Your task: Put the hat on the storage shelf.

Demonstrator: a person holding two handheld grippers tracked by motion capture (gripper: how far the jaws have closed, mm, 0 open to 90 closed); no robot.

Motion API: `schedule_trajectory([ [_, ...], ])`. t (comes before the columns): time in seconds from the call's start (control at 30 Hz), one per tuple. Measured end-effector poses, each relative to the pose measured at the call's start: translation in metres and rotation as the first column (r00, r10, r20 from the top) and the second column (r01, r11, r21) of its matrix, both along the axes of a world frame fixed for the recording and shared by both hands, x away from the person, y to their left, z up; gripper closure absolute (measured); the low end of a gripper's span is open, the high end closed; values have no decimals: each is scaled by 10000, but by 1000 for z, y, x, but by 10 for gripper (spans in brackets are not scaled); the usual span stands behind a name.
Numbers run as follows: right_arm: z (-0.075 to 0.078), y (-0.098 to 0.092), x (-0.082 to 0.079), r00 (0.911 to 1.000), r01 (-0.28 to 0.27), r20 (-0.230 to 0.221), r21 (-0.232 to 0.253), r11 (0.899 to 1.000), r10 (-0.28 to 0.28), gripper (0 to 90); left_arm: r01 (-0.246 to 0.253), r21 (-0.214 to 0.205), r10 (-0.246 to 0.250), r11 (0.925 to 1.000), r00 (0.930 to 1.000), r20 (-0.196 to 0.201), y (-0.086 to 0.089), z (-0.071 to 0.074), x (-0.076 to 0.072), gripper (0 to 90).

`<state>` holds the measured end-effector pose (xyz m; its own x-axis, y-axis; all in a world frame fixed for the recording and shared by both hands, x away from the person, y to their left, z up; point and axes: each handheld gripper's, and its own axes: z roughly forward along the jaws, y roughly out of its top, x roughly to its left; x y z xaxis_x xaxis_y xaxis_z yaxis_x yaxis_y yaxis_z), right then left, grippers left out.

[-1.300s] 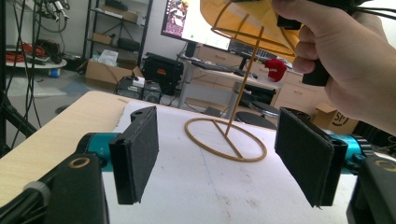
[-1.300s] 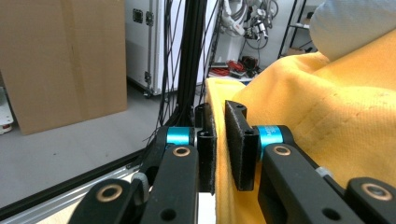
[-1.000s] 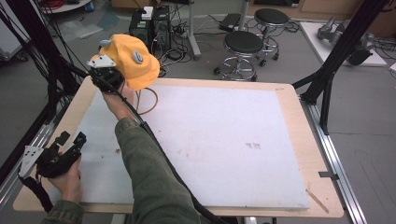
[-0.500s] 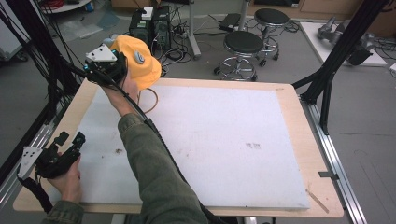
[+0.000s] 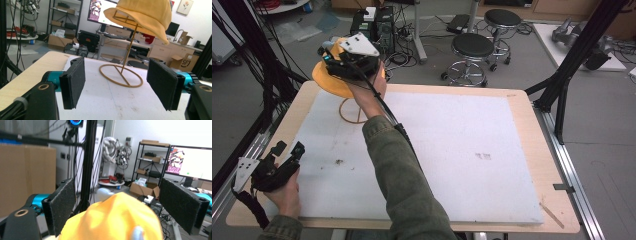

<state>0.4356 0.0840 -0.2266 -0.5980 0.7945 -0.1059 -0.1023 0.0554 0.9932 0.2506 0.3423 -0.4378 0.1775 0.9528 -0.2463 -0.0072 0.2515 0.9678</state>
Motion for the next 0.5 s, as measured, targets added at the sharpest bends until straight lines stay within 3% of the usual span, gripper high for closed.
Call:
schedule_trajectory([
  [0.23,6,-45,-8,9982,593,-57,845,9947,-590,119,237,316,-238,9992,9997,18,-7,0,0,312],
  [0.37,11,-72,-14,9984,562,-153,1456,9877,-545,119,281,438,-283,9986,9996,32,-7,0,-1,312],
  [0.5,15,-96,-21,9970,771,-19,1696,9825,-779,119,347,465,-348,9983,9994,8,-8,0,-1,311],
])
